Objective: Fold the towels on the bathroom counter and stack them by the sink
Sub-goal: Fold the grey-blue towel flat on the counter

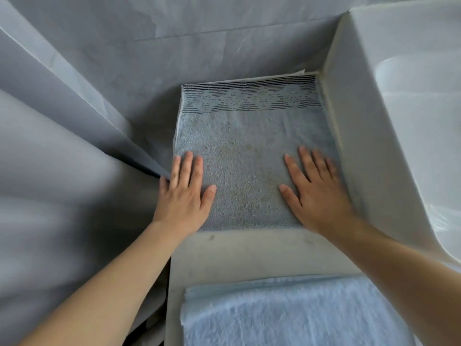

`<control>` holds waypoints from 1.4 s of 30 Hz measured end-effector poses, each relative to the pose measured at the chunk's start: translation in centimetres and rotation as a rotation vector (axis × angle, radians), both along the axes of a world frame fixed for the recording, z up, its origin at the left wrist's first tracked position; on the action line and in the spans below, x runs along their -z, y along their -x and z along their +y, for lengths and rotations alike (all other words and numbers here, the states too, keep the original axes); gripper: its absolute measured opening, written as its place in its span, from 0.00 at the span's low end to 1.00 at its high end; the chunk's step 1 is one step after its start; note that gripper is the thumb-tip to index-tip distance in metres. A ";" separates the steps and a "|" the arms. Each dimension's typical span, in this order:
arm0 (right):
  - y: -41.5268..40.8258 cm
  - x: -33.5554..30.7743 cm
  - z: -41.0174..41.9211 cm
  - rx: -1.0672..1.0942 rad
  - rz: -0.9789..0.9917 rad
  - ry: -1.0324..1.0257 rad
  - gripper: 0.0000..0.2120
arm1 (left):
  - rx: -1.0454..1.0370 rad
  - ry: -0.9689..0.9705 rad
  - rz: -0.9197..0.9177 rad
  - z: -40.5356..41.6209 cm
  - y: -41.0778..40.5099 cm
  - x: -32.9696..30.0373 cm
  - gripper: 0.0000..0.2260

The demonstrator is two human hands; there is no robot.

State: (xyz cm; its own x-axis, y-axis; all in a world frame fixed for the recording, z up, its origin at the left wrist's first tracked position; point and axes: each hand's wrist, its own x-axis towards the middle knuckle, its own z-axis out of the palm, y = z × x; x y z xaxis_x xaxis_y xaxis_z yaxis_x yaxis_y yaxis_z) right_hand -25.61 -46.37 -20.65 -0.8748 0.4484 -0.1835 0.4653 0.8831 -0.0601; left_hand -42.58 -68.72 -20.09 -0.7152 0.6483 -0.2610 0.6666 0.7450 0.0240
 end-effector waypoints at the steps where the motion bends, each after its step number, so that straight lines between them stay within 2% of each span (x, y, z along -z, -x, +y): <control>1: -0.4 -0.4 0.1 0.008 -0.037 -0.016 0.36 | 0.019 0.064 0.029 0.1 -0.2 -0.5 0.34; 2: -0.8 -0.9 0.1 0.022 -0.081 -0.026 0.35 | 0.056 0.107 0.061 0.1 -0.7 -1.1 0.35; 4: -1.6 -2.2 -0.5 0.037 -0.121 -0.024 0.33 | 0.170 0.059 0.098 -0.9 -2.3 -2.8 0.37; 6: -2.5 -3.5 -1.9 -0.038 -0.046 -0.016 0.31 | 0.299 -0.044 0.071 -2.5 -4.0 -3.9 0.35; 8: -3.9 -4.1 -3.1 -0.153 -0.059 0.053 0.31 | 0.364 -0.015 0.009 -3.7 -5.0 -4.2 0.32; 10: -5.1 -4.2 -3.4 -0.155 -0.198 0.123 0.35 | 0.345 0.029 -0.009 -3.7 -5.4 -4.2 0.32; 12: -5.4 -4.2 -2.6 -0.162 -0.275 -0.006 0.39 | 0.351 0.056 0.048 -3.1 -5.5 -3.9 0.31; 17: -5.3 -4.3 -1.6 -0.209 -0.295 -0.230 0.38 | 0.277 0.082 0.181 -2.0 -5.5 -3.2 0.22; 21: -4.8 -4.3 -2.6 -0.175 -0.304 -0.244 0.37 | 0.155 0.053 0.175 -0.4 -5.9 -3.1 0.20; 26: -4.0 -5.1 -2.6 -0.159 -0.234 -0.288 0.20 | 0.108 0.120 0.191 1.0 -5.1 -4.5 0.18; 30: -2.6 -7.2 -1.7 -0.100 -0.232 -0.205 0.13 | 0.017 0.011 0.198 2.2 -4.6 -6.5 0.07; 33: -2.3 -10.3 -1.3 -0.087 -0.223 -0.151 0.13 | -0.016 -0.034 0.173 1.7 -4.9 -8.8 0.07; 36: -3.2 -14.1 -2.0 -0.054 -0.369 -0.043 0.14 | -0.025 -0.056 0.065 0.0 -6.4 -11.8 0.05; 39: -4.6 -17.1 -2.7 -0.088 -0.422 -0.024 0.07 | -0.023 -0.072 0.011 -1.9 -8.7 -15.0 0.05; 42: -6.7 -19.9 -3.8 -0.126 -0.479 0.006 0.13 | 0.005 -0.092 -0.007 -4.4 -11.2 -17.7 0.05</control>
